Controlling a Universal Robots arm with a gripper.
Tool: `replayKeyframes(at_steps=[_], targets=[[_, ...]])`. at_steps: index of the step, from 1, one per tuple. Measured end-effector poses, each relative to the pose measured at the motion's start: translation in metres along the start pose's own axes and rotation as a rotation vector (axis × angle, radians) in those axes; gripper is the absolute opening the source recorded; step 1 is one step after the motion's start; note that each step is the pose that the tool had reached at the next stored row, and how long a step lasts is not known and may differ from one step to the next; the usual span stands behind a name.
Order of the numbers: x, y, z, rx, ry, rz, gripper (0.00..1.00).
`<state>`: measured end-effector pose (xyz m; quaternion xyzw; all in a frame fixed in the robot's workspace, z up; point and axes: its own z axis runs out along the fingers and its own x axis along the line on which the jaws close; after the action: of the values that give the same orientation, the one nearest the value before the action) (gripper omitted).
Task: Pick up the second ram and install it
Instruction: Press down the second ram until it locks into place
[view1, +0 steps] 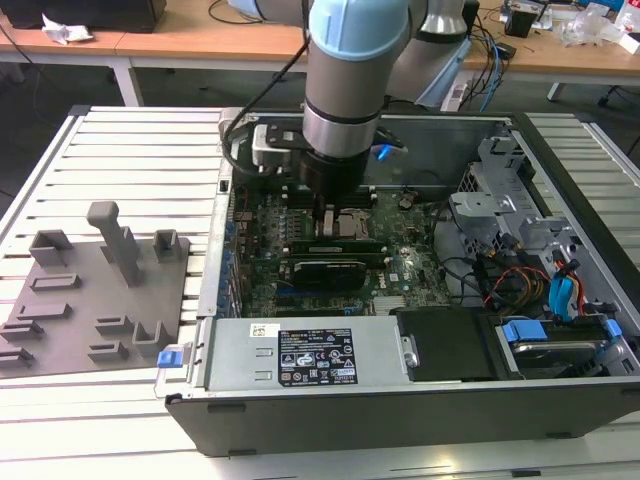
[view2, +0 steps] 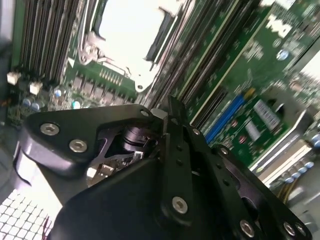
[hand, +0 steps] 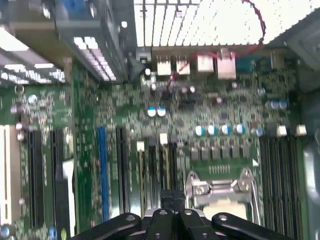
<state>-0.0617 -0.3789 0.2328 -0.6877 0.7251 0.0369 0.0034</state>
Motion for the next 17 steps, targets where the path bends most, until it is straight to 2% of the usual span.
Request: replayKeyframes(at_steps=[3, 5, 9, 14, 17], targets=[[0.0006, 0.0076, 0.0026, 0.0005, 0.0006, 0.0, 0.11], [0.0009, 0.0085, 0.0059, 0.0001, 0.0008, 0.0, 0.11], [0.0006, 0.0079, 0.005, 0.0006, -0.0005, 0.0, 0.11], [-0.0006, -0.0117, 0.0011, -0.0018, 0.0003, 0.0, 0.11], [-0.0037, -0.0341, -0.0021, -0.0064, 0.0, 0.0, 0.11]])
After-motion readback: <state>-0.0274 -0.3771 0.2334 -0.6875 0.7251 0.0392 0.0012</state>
